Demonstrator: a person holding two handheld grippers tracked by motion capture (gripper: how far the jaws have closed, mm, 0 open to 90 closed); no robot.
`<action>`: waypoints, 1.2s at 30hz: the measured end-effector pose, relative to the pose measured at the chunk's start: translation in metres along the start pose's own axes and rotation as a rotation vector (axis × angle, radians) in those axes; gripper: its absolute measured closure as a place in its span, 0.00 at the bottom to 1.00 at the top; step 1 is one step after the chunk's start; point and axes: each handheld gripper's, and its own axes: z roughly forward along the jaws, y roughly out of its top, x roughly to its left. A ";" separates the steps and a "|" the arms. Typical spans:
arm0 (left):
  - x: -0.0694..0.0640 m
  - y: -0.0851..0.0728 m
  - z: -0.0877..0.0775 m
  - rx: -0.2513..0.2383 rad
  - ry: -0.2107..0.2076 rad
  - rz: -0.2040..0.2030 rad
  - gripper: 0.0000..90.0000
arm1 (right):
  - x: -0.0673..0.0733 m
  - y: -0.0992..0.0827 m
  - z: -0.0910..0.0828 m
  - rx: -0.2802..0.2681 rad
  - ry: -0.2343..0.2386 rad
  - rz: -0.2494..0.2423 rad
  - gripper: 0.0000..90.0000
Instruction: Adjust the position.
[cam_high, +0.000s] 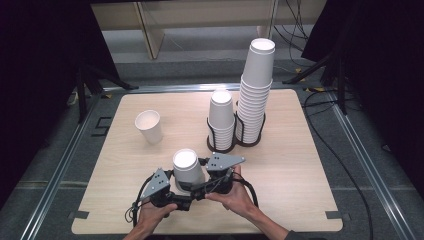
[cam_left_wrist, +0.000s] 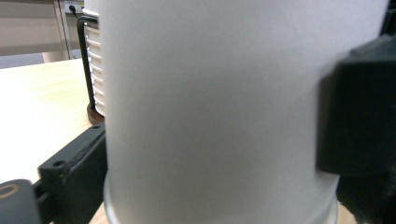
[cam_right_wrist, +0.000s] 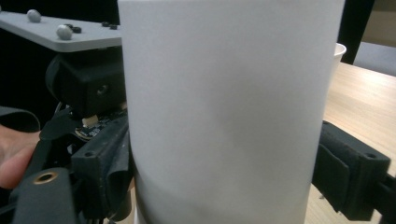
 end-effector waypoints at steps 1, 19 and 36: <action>0.000 0.000 0.000 0.000 0.000 0.000 0.05 | -0.001 0.000 0.000 -0.001 -0.002 -0.008 0.16; 0.002 0.001 -0.007 0.146 0.015 0.222 0.15 | -0.005 0.019 -0.017 0.038 0.023 -0.042 0.17; 0.001 0.002 -0.010 0.331 -0.009 0.351 0.17 | -0.011 0.030 -0.031 0.224 0.079 -0.079 0.17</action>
